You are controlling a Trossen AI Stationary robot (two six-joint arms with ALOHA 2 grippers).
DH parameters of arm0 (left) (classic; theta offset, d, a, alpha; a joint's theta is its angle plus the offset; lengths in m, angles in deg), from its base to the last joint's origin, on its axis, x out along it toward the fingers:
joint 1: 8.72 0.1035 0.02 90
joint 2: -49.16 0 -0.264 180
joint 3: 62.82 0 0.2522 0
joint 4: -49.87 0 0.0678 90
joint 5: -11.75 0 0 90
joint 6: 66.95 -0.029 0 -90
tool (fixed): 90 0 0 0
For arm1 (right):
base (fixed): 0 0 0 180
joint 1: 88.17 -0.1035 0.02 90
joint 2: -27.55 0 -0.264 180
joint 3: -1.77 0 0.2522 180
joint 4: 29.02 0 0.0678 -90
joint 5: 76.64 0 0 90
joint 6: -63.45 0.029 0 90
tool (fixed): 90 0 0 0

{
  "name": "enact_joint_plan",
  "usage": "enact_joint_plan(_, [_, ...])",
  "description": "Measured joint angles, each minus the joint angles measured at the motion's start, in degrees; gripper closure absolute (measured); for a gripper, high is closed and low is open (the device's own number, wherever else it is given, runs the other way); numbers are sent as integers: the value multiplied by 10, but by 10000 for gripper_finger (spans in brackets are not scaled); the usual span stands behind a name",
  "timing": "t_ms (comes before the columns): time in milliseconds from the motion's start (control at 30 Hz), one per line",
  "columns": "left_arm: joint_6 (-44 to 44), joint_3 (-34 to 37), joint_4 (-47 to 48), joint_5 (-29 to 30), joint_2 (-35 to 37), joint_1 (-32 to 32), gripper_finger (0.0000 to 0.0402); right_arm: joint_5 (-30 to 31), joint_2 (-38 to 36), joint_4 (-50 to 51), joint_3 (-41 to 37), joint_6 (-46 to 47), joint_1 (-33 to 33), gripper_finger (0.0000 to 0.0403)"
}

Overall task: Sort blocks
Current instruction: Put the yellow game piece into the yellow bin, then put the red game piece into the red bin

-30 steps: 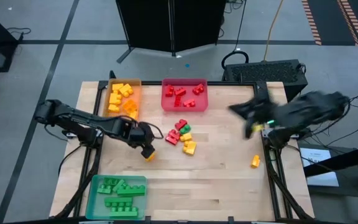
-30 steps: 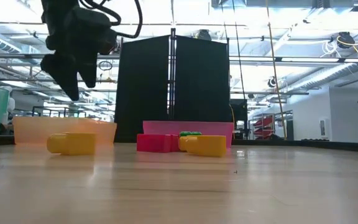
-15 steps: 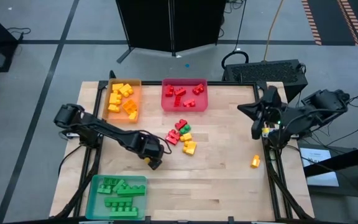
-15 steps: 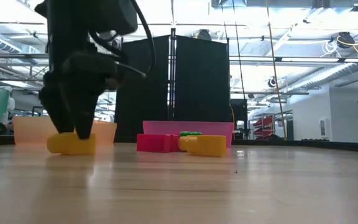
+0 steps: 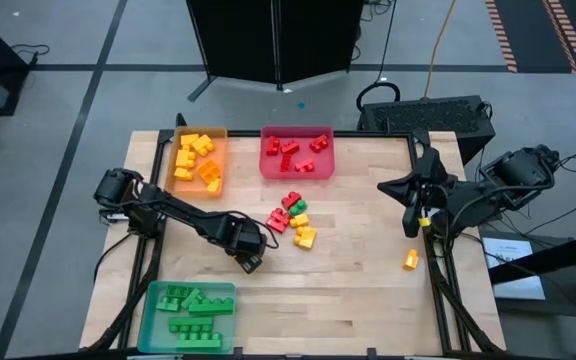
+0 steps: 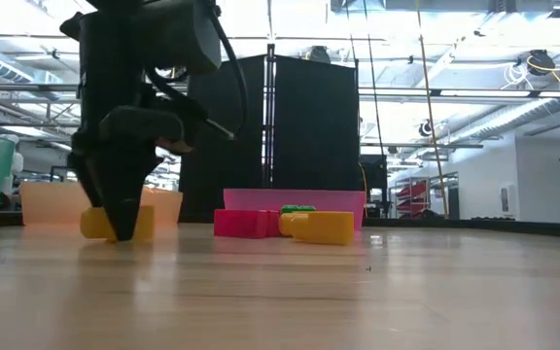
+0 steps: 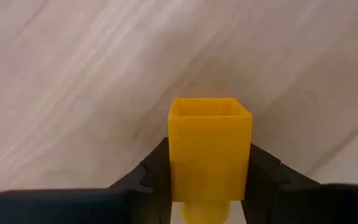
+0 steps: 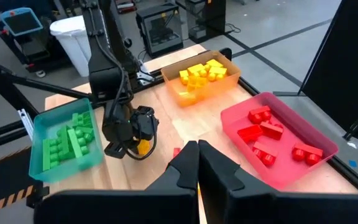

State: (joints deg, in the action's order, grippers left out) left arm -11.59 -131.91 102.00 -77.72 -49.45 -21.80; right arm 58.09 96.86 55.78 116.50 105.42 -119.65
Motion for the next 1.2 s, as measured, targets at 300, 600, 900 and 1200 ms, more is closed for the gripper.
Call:
enact_joint_plan(300, [-32, 0, 79, 14, 115, 52, 278, 0, 0, 0, 0, 7, -2, 403])
enact_joint_plan(600, [-73, 2, 332, 185, 324, 234, 278, -1, 0, -1, 0, 7, -11, 403])
enact_joint_plan(900, [-218, 37, 305, 231, 357, 395, 277, -8, 0, -15, 0, 9, -17, 403])
enact_joint_plan(1200, [-259, 54, 250, 233, 284, 467, 85, -46, 0, -23, 0, 23, -17, 403])
